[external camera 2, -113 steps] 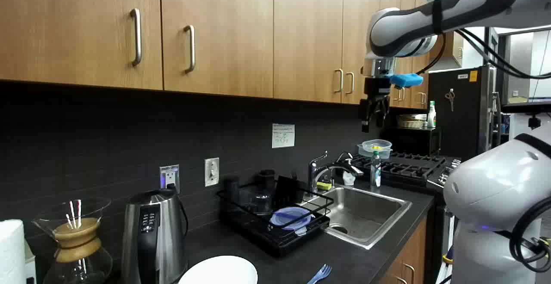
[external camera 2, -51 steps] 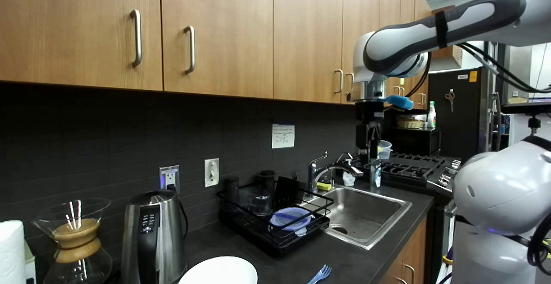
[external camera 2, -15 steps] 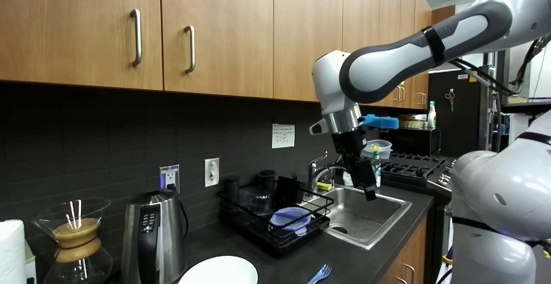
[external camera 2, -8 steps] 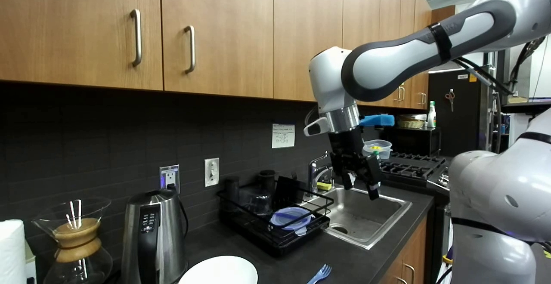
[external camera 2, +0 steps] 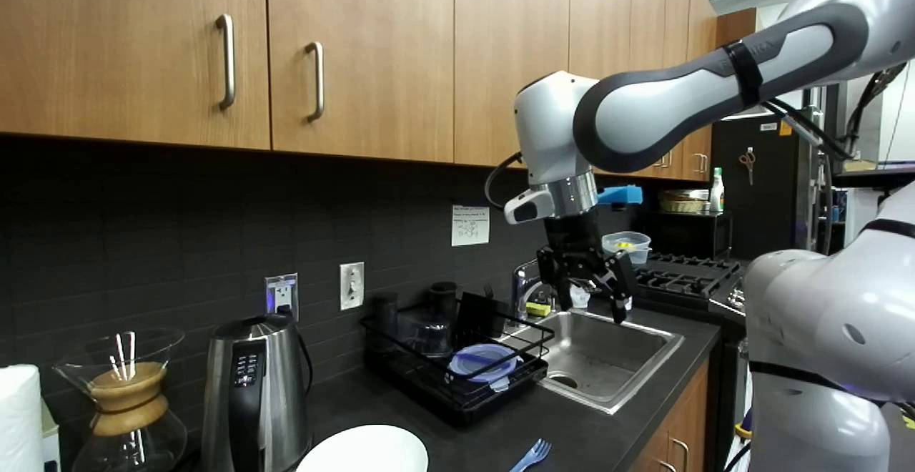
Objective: Put the fork in the bowl
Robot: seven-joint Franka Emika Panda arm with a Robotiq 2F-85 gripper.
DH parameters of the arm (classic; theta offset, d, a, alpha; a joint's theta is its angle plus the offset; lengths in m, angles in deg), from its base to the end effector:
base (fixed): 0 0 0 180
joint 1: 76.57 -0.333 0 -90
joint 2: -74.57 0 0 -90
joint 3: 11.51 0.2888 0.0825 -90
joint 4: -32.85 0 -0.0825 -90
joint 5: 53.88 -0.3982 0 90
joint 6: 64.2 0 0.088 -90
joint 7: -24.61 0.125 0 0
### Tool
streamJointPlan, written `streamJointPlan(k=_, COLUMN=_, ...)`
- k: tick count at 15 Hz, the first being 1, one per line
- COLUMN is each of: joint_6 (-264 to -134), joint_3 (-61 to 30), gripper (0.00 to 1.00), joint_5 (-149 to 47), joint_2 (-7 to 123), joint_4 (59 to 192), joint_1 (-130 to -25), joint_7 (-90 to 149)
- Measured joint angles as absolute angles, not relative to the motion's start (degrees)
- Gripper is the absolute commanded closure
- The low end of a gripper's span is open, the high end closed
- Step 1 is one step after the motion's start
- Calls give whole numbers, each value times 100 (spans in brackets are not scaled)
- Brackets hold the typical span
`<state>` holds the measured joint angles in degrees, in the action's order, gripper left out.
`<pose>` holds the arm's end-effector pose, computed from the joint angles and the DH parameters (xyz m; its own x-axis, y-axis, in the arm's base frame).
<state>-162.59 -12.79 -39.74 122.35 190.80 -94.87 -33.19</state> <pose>0.2999 0.0648 0.3906 0.1758 0.9404 -0.2912 0.9774 -0.2020 -0.0622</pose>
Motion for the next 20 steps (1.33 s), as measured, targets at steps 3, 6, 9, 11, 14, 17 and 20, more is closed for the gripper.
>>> streamJointPlan(k=3, joint_6=-16908, joint_3=-1239, gripper=0, joint_5=-4005, joint_2=12328, joint_4=19209, joint_1=-9491, joint_7=-3273)
streamJointPlan(k=6, joint_6=-17543, joint_3=-1258, gripper=0, joint_5=-4202, joint_2=12249, joint_4=19212, joint_1=-9547, joint_7=-3308)
streamJointPlan(k=9, joint_6=-18075, joint_3=-1344, gripper=0, joint_5=-4532, joint_2=12049, joint_4=19224, joint_1=-9683, joint_7=-3508)
streamJointPlan(k=11, joint_6=-18337, joint_3=-1430, gripper=0, joint_5=-4718, joint_2=11858, joint_4=19236, joint_1=-9737, joint_7=-3752)
streamJointPlan(k=14, joint_6=-18469, joint_3=-1569, gripper=0, joint_5=-4840, joint_2=11582, joint_4=19242, joint_1=-9742, joint_7=-4131)
streamJointPlan(k=17, joint_6=-18438, joint_3=-1654, gripper=0, joint_5=-4841, joint_2=11388, joint_4=19246, joint_1=-9686, joint_7=-4472)
streamJointPlan(k=20, joint_6=-18226, joint_3=-1655, gripper=0, joint_5=-4814, joint_2=11311, joint_4=19248, joint_1=-9573, joint_7=-4853)
